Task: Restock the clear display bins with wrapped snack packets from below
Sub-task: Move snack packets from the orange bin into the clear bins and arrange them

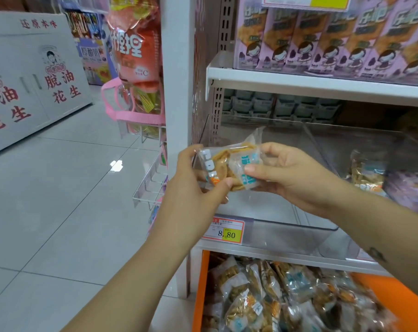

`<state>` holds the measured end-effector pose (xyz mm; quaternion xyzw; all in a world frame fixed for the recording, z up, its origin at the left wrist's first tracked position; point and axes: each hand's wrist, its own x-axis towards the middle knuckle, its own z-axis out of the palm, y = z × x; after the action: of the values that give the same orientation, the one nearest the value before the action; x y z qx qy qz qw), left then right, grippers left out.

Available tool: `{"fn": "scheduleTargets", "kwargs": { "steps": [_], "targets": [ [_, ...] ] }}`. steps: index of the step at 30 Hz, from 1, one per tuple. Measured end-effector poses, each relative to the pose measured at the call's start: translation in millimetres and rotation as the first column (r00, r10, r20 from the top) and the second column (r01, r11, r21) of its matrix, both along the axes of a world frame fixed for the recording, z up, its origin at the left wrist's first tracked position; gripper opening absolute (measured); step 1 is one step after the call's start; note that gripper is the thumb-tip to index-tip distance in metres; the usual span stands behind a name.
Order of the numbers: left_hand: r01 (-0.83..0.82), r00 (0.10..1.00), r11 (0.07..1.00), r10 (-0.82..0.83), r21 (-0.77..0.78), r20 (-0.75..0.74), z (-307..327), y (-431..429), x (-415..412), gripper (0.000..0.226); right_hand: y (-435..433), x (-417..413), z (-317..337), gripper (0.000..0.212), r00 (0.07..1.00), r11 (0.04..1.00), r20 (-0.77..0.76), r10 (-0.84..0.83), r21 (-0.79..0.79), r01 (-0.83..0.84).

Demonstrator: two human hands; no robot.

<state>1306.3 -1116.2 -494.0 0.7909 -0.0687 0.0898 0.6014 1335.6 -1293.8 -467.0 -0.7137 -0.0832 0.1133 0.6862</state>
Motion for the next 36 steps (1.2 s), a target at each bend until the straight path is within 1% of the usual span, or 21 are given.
{"fn": "scheduleTargets", "kwargs": {
  "steps": [2,3,4,6,7,8,9,10,11,14,18,21,26,28,30,32,34,36],
  "targets": [
    [-0.015,1.000,0.998,0.016,0.061,-0.016,-1.7,-1.4,0.0,0.054,1.7,-0.1,-4.1,0.036,0.992,0.992,0.055,-0.113,0.053,0.110],
    [-0.024,0.999,0.990,0.028,0.141,-0.025,-2.8,0.6,0.7,0.052,0.2,2.5,-4.3,0.027,0.985,0.989,0.092,-0.146,0.037,0.143],
    [-0.028,0.999,0.967,0.037,0.253,-0.033,-3.6,4.4,1.6,0.049,-3.3,7.3,-4.8,0.020,0.975,0.985,0.141,-0.171,-0.015,0.175],
    [-0.043,0.997,0.869,0.070,0.493,-0.035,-3.9,14.6,3.1,0.040,-12.9,21.8,-6.2,0.016,0.942,0.941,0.268,-0.202,-0.215,0.262],
    [-0.056,0.995,0.815,0.090,0.576,-0.032,-3.7,19.5,3.2,0.035,-16.4,29.9,-7.5,0.017,0.921,0.886,0.344,-0.183,-0.348,0.307],
    [-0.063,0.994,0.779,0.105,0.624,-0.031,-3.9,23.6,2.9,0.029,-18.2,37.6,-10.3,0.017,0.901,0.804,0.416,-0.123,-0.491,0.336],
    [-0.064,0.993,0.762,0.114,0.644,-0.036,-4.5,26.0,2.5,0.025,-17.3,45.0,-14.8,0.016,0.885,0.703,0.465,-0.038,-0.617,0.354],
    [-0.064,0.992,0.756,0.119,0.651,-0.041,-4.8,26.9,2.2,0.023,-13.9,52.0,-20.8,0.018,0.872,0.612,0.488,0.040,-0.702,0.365],
    [-0.060,0.992,0.751,0.119,0.658,-0.045,-5.3,26.8,2.3,0.021,-8.0,58.8,-28.2,0.022,0.867,0.556,0.491,0.089,-0.746,0.365],
    [-0.044,0.993,0.749,0.106,0.661,-0.054,-6.0,25.0,4.0,0.020,14.6,78.7,-51.1,0.023,0.874,0.508,0.466,0.137,-0.791,0.342],
    [-0.039,0.993,0.769,0.099,0.638,-0.059,-7.6,27.2,7.1,0.019,29.8,103.7,-73.0,0.020,0.858,0.426,0.483,0.175,-0.823,0.376],
    [-0.042,0.995,0.767,0.091,0.641,-0.044,-9.1,28.6,9.1,0.019,30.7,111.2,-75.8,0.024,0.857,0.407,0.481,0.185,-0.831,0.379],
    [-0.051,0.996,0.753,0.088,0.656,-0.024,-11.9,28.3,10.9,0.020,20.6,103.1,-69.4,0.048,0.869,0.425,0.453,0.200,-0.839,0.339],
    [-0.076,0.995,0.743,0.095,0.665,0.008,-12.0,26.7,9.8,0.020,14.8,94.7,-63.6,0.052,0.861,0.425,0.474,0.186,-0.829,0.364],
    [-0.106,0.994,0.739,0.088,0.665,0.061,-10.9,22.8,7.2,0.019,9.1,81.3,-55.1,0.049,0.833,0.426,0.521,0.185,-0.807,0.409],
    [-0.088,0.995,0.766,0.033,0.637,0.097,-11.0,16.8,2.4,0.018,3.1,59.8,-45.8,0.043,0.799,0.460,0.573,0.182,-0.768,0.446],
    [0.005,0.991,0.801,-0.082,0.598,0.101,-12.1,8.3,-6.6,0.015,-4.9,30.8,-39.9,0.034,0.746,0.517,0.641,0.179,-0.707,0.483],
    [0.126,0.975,0.801,-0.208,0.585,0.074,-16.5,-1.6,-19.2,0.010,-14.8,-2.1,-38.3,0.026,0.678,0.566,0.711,0.184,-0.641,0.519]
  ]
}}
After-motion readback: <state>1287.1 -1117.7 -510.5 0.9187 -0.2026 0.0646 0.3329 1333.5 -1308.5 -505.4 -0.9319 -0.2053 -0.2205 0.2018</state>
